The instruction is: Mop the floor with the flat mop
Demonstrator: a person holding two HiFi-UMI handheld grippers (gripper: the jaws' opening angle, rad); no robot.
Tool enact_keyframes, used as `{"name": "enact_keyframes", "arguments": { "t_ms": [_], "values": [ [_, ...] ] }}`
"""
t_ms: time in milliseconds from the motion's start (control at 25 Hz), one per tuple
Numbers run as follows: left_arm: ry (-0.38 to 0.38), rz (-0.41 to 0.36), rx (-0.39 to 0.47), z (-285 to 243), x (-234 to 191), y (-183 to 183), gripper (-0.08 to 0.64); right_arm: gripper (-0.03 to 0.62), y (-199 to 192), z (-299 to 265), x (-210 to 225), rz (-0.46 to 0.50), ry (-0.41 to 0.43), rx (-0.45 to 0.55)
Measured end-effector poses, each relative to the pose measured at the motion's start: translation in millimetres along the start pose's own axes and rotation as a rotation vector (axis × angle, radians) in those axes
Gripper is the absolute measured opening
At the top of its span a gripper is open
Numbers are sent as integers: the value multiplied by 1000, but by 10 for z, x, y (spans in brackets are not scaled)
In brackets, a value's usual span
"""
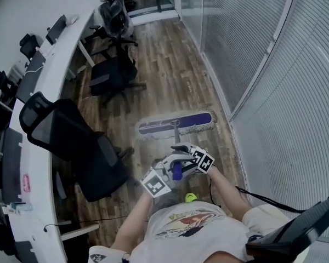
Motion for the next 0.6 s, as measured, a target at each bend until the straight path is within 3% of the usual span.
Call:
{"name": "enact_keyframes", "arguments": {
  "t_ms": [440, 600],
  "values": [
    [63, -25, -13, -319, 418, 146, 52, 187, -242, 391, -246, 12, -24, 8],
    [76, -47, 28, -394, 577, 219, 52, 187, -325, 490, -358, 22, -25, 11]
  ]
}}
Point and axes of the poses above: the fingertips, and each gripper's own axes: z backward along the fingers, x to its right, y out of its top, the point moved 8 cm from there along z, backward along the fingers, and after that the axes turned 2 degrees about y, right-handed, at the moved point
